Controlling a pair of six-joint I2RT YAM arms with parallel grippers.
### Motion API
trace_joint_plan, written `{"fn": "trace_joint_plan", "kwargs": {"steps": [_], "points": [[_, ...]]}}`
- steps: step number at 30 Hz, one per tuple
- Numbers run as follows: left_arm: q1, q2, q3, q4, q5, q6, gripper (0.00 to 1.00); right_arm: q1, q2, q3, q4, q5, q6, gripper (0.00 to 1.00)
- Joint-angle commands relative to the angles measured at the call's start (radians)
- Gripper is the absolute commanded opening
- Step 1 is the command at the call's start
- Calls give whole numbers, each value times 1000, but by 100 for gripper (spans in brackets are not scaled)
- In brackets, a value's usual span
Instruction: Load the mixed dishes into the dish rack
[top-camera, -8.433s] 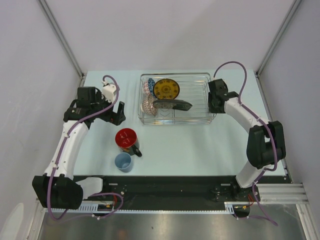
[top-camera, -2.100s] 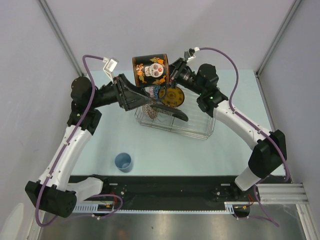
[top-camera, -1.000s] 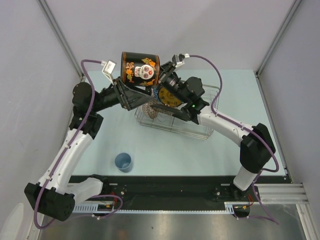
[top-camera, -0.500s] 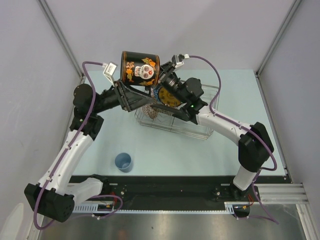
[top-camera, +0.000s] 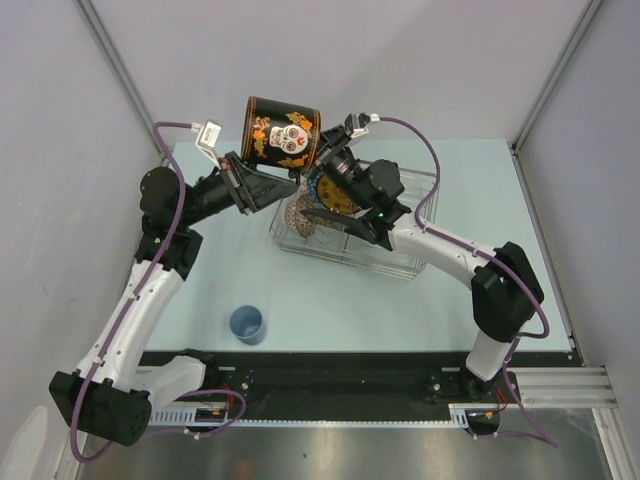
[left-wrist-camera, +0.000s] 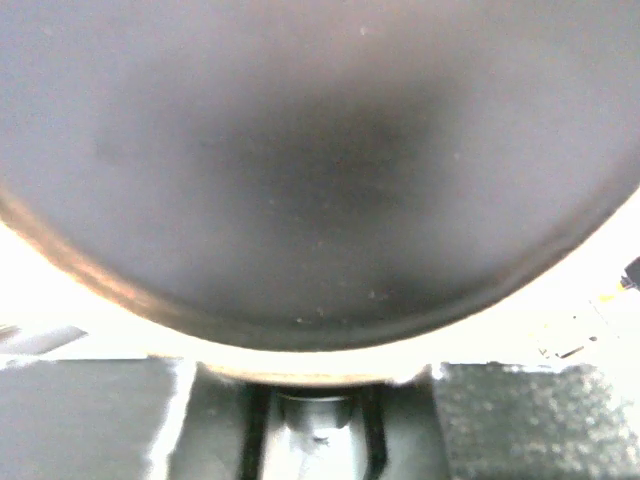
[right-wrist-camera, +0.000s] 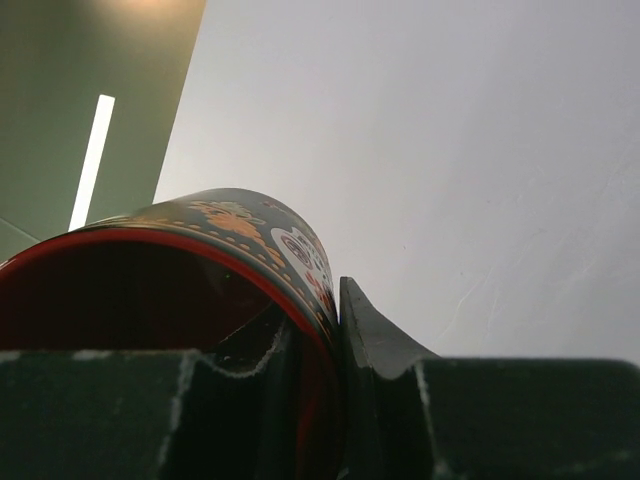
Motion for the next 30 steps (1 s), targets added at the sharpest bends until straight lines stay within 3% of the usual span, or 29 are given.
{"fn": "trace_joint_plan", "kwargs": {"steps": [1,6,14,17,21,29,30], "points": [[0,-16,24,42,-9,-1,19,31,-12,25,178,23,30,0],[1,-13,28,20,-7,18,0,34,-9,25,172,17,36,0],[15,-15,27,45,5,-14,0,30,-17,24,143,0,31,0],[44,-18,28,86,14,-51,0,22,-19,25,132,-12,41,6],[66,-32,22,132,33,-91,0,8,-28,24,117,-23,44,23],[78,-44,16,161,71,-117,0,-18,-60,24,80,-42,27,36],[78,-47,14,161,71,-117,0,-23,-68,25,69,-45,24,43]]}}
